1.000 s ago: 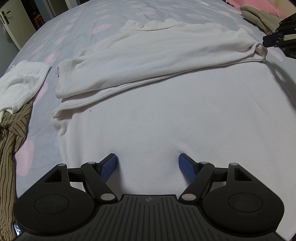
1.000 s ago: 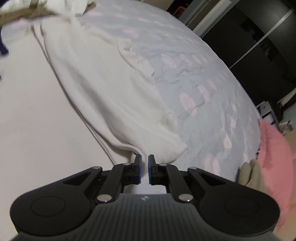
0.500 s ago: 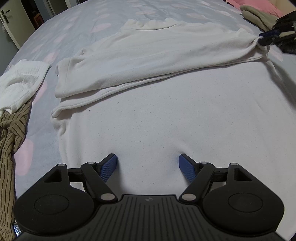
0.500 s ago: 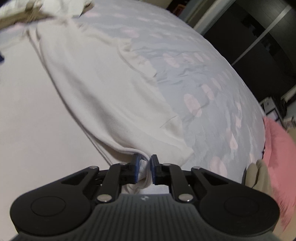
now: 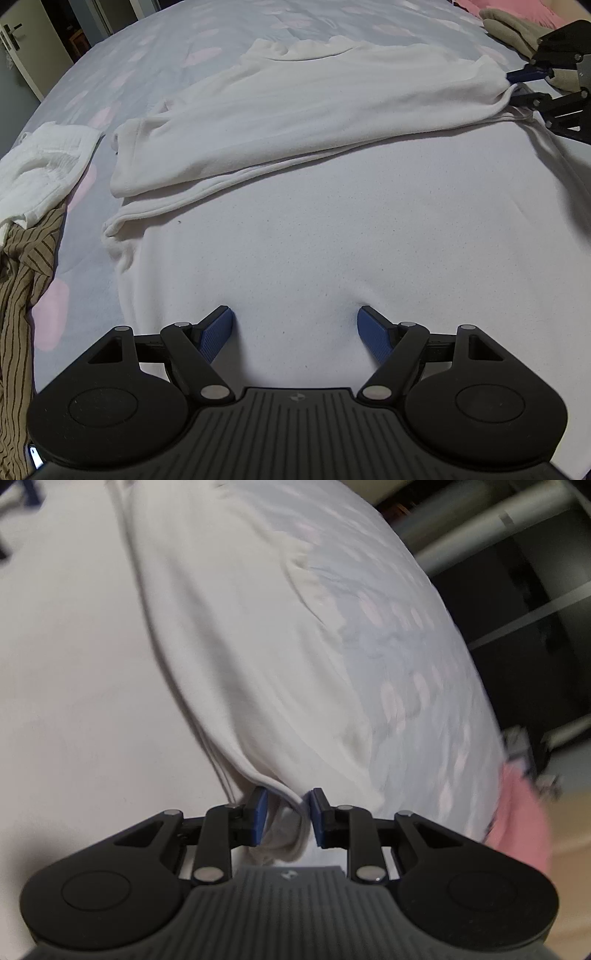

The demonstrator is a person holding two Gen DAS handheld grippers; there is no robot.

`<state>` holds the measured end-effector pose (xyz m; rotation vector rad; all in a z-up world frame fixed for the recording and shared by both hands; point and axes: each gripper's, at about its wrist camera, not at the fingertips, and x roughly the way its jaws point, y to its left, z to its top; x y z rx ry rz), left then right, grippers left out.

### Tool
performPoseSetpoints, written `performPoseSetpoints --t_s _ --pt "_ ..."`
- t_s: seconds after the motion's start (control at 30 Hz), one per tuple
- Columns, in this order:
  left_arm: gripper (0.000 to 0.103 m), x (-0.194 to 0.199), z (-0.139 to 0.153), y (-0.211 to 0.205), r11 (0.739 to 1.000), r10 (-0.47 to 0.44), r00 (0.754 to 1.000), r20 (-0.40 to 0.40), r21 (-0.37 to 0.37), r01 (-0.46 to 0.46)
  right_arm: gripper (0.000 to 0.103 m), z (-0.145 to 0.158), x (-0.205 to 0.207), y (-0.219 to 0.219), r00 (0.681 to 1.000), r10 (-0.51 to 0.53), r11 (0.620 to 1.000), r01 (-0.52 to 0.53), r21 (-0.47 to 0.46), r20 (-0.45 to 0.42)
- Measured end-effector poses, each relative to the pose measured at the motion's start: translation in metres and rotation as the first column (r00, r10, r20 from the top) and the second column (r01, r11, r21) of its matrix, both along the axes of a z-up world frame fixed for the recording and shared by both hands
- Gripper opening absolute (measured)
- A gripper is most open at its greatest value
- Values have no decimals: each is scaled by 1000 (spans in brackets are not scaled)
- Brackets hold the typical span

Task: Fold clothes

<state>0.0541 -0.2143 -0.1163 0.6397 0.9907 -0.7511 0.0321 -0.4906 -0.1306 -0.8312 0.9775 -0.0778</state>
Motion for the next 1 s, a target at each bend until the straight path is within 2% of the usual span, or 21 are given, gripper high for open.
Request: performPoseSetpoints --t_s 0.07,0.13,0.37,0.43,0.57,0.77,0.8,0.87,0.93,1.0 --pt "74 1 0 0 1000 0 1000 -2 -2 0 8 0 -1 6 999 40 999 -39 -32 2" --pt "74 1 0 0 1000 0 1000 -4 -2 0 7 4 -3 10 998 61 997 -61 -47 9" --pt "74 1 0 0 1000 -1 1000 -5 -2 1 5 45 -15 -10 996 -25 998 20 61 89" --pt "74 1 0 0 1000 -1 1000 -5 -4 1 5 48 -20 -10 997 -32 997 27 66 74" --pt "74 1 0 1 1000 0 1000 -4 -4 0 4 41 -26 -12 999 -45 984 45 174 -5" --pt "74 -1 0 2 1000 -3 1000 3 -4 3 7 30 -33 -15 993 -96 970 109 216 -70" --pt "74 -1 0 2 1000 -4 1000 5 -6 4 7 31 -34 -16 992 -106 969 118 218 -63" --pt "74 -1 1 4 1000 -5 1000 10 -10 5 8 36 -34 -19 988 -155 962 147 231 17" --pt "73 -2 2 7 1000 -6 1000 11 -12 6 23 41 -34 -22 973 -208 952 178 248 103" --pt "73 -3 4 10 1000 -7 1000 10 -13 7 24 36 -28 -25 967 -227 949 193 250 118"
